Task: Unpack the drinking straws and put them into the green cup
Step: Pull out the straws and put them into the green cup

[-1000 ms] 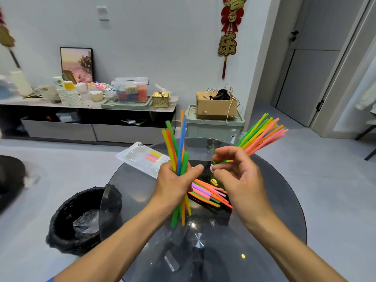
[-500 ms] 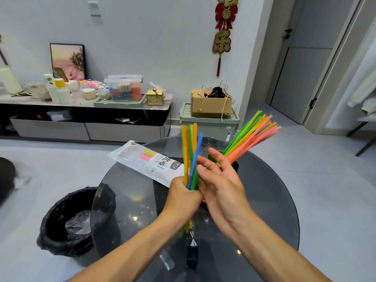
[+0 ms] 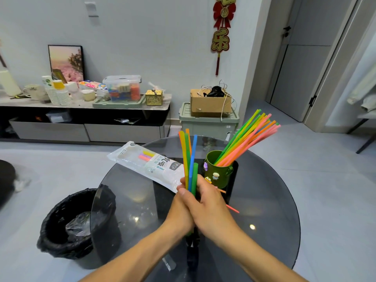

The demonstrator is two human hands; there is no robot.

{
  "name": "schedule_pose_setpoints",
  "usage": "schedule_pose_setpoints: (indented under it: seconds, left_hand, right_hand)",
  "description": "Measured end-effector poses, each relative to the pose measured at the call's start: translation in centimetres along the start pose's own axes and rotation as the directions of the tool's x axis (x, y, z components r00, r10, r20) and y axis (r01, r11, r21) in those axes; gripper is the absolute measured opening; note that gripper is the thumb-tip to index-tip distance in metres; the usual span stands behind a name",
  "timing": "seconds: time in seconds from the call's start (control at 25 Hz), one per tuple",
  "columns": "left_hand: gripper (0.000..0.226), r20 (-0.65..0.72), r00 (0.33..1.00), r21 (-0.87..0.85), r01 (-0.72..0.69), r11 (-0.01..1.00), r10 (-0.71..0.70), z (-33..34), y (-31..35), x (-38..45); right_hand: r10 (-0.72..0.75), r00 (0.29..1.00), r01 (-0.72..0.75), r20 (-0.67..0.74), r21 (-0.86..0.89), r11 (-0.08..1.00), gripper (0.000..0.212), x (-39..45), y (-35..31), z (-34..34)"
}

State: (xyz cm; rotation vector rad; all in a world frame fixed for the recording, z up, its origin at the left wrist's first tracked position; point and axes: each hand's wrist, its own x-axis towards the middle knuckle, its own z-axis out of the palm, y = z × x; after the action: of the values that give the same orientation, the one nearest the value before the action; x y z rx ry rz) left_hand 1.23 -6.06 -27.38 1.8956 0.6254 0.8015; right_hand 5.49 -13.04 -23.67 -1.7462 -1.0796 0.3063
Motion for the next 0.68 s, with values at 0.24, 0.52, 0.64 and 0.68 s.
schedule_pose_setpoints:
  seconds: [0.24,0.52,0.64,0.68]
  left_hand:
    - [0.007,0.075,0.993,0.029,0.089,0.996,-0.091,-0.1,-0.3,0.8]
    - [0.043,0.011,0.982,-0.013,0.188,0.982,-0.188,-0.4,-0.2,2.1]
    - [0.033,0.026,0.980,-0.012,0.198,0.980,-0.198,0.1,-0.2,2.0]
    - [0.031,0.035,0.980,-0.012,0.196,0.981,-0.195,0.2,-0.2,2.0]
  right_hand:
    - [0.043,0.975,-0.009,-0.218,0.156,0.988,0.005,2.6,-0.2,-2.4]
    - [0.225,0.725,0.199,-0.651,0.511,0.836,0.011,9.3,0.7,-10.1]
    - [0.195,0.711,0.155,-0.676,0.420,0.894,0.006,10.4,2.3,-8.3]
    - [0.201,0.723,0.139,-0.661,0.423,0.895,0.008,10.6,2.8,-7.6]
